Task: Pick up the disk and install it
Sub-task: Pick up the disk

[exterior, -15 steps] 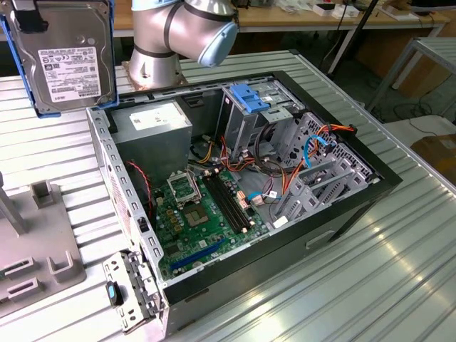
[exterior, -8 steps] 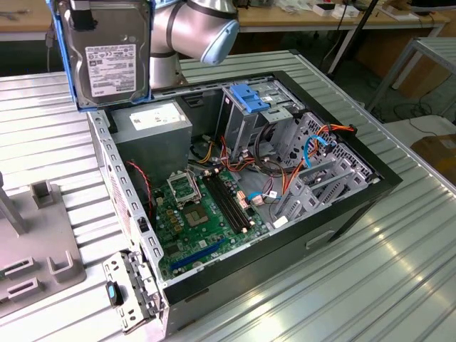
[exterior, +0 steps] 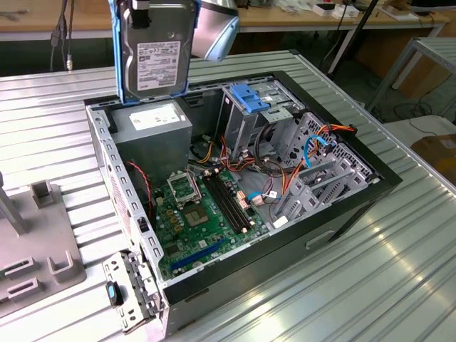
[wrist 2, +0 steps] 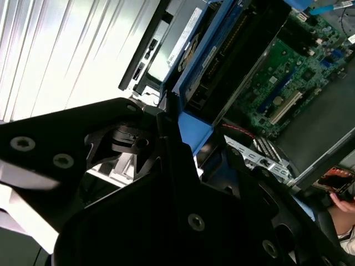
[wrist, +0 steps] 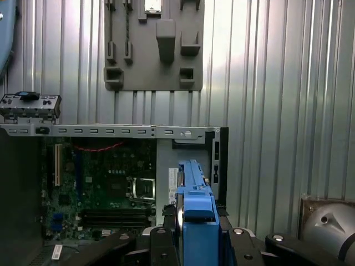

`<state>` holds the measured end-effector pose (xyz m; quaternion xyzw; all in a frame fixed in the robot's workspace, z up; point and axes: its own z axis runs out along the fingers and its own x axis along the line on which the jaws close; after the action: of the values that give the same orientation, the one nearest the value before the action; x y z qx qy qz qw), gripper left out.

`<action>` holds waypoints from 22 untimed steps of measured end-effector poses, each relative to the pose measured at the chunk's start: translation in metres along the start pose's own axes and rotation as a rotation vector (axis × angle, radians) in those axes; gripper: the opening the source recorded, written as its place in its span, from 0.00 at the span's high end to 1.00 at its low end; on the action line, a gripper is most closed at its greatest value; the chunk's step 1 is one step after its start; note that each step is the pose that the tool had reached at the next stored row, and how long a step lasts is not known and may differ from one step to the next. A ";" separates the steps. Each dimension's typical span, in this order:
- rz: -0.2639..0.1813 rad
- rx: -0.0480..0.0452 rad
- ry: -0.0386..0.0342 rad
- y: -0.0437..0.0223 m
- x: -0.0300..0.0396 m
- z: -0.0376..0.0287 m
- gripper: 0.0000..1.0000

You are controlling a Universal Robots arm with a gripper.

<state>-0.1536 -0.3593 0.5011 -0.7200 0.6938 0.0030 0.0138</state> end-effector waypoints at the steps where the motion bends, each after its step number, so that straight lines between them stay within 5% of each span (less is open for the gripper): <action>1: 0.000 0.0000 0.0000 -0.0053 0.0002 0.0001 0.63; 4: 0.000 0.0000 0.0000 -0.0279 0.0010 0.0004 0.63; 16: 0.000 0.0000 0.0000 -0.0746 0.0028 0.0011 0.63; 21: 0.000 0.0000 0.0000 -0.0894 0.0033 0.0013 0.63; 22: 0.000 0.0000 0.0001 -0.1064 0.0040 0.0016 0.63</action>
<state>-0.0471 -0.3593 0.5011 -0.7200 0.6939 0.0030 0.0138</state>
